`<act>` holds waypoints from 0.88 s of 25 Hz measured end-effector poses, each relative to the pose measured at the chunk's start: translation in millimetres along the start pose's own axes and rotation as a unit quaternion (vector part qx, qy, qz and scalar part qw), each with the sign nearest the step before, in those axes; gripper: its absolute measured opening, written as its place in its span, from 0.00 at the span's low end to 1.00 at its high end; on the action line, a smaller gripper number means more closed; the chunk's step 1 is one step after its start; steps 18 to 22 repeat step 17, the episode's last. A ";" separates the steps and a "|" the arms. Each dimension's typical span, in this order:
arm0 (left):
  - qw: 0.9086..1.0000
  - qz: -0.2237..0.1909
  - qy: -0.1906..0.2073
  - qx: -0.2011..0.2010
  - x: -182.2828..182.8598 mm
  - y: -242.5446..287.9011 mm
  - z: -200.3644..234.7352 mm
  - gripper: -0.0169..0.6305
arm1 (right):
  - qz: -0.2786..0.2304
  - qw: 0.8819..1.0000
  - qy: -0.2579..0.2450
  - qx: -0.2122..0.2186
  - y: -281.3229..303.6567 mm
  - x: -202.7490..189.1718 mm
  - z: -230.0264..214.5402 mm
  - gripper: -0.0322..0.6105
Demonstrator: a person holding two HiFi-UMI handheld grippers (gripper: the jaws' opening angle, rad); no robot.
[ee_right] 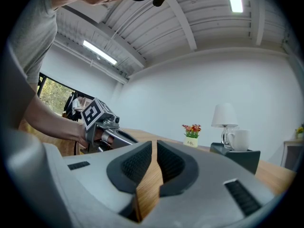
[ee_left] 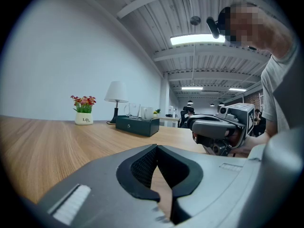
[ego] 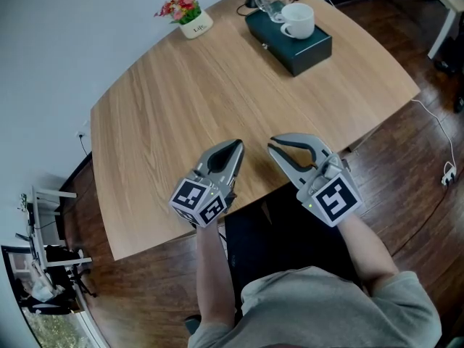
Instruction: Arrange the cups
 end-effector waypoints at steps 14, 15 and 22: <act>1.000 -0.002 0.001 0.001 0.4 -1.4 0.4 0.04 | 0.006 1.000 -0.001 0.005 1.9 -2.2 2.9 0.10; 1.000 -0.002 0.001 0.002 0.5 -1.6 0.7 0.04 | 0.007 1.000 0.001 0.006 2.2 -2.5 3.0 0.10; 1.000 -0.002 0.001 0.004 0.6 -1.9 1.5 0.04 | 0.010 1.000 0.005 0.006 3.0 -3.5 3.2 0.10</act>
Point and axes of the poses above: the fingertips, and each gripper's own axes: y forward along the fingers, z to its left, x out of its top, the point moved 3 cm from there along -y, backward along the fingers, and after that the axes turned 9 degrees about y, right-handed, at the moved point
